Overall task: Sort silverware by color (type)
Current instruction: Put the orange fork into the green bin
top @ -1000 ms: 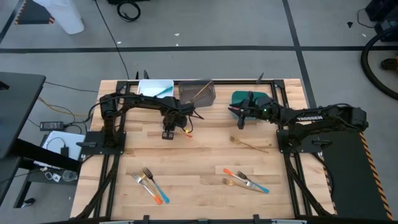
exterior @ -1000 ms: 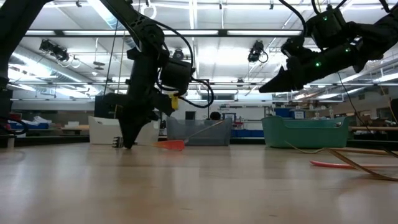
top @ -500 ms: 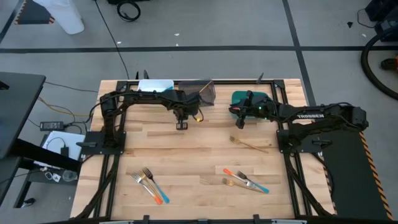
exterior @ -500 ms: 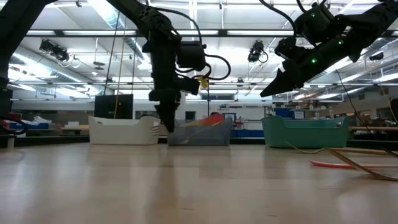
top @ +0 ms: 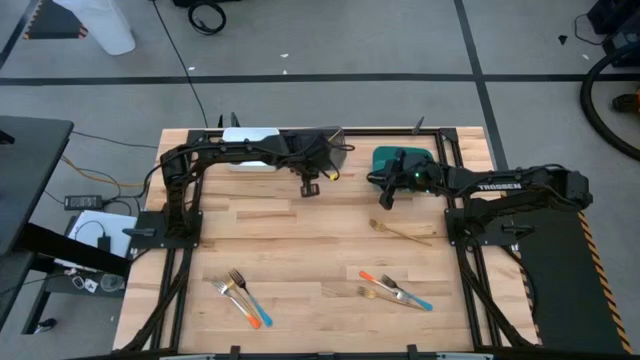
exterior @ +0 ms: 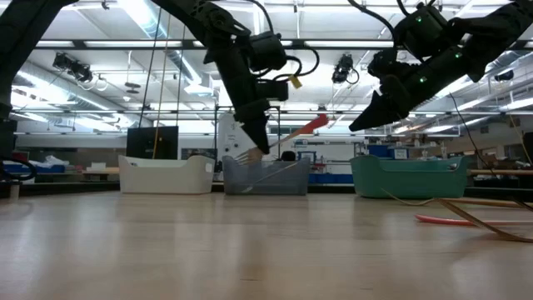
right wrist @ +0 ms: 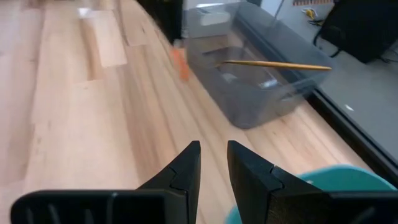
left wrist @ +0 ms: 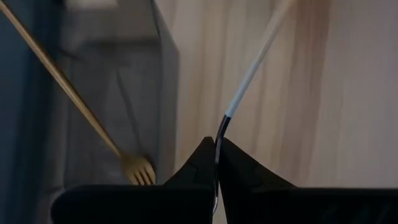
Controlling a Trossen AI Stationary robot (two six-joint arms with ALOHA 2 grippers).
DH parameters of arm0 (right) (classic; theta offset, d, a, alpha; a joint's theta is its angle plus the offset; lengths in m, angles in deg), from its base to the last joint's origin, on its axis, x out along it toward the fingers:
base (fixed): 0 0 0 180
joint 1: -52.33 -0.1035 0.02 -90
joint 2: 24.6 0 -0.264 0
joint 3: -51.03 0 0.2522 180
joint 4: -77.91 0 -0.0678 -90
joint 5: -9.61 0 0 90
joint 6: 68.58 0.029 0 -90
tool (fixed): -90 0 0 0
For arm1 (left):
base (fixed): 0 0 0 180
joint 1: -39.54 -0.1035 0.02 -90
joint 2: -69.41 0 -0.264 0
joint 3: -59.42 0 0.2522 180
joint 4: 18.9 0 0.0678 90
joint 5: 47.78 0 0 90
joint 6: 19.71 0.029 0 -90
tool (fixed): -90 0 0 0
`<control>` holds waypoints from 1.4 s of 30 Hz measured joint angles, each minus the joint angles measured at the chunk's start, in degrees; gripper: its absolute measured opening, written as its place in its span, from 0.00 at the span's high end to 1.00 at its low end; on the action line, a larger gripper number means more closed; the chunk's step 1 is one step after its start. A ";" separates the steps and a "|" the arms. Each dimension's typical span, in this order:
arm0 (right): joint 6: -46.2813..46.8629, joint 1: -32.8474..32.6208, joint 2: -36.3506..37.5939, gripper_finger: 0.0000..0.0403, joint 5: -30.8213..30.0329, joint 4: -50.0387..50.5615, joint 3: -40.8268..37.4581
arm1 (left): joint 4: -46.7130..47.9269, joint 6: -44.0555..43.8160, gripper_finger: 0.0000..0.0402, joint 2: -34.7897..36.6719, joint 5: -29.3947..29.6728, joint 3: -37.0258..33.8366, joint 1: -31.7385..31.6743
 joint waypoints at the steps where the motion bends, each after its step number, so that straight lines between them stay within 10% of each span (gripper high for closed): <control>1: -0.02 -0.32 0.00 0.78 0.00 -0.62 0.00 | -1.68 0.02 0.97 0.00 0.01 0.00 -0.02; 22: -3.12 -0.70 0.91 0.77 -6.22 -13.94 0.01 | -33.33 -1.55 0.96 -0.04 -10.67 0.00 -0.94; 42: -6.25 3.19 1.66 0.63 4.87 -26.11 0.00 | -38.40 -3.04 0.96 -0.09 -16.12 0.00 -0.70</control>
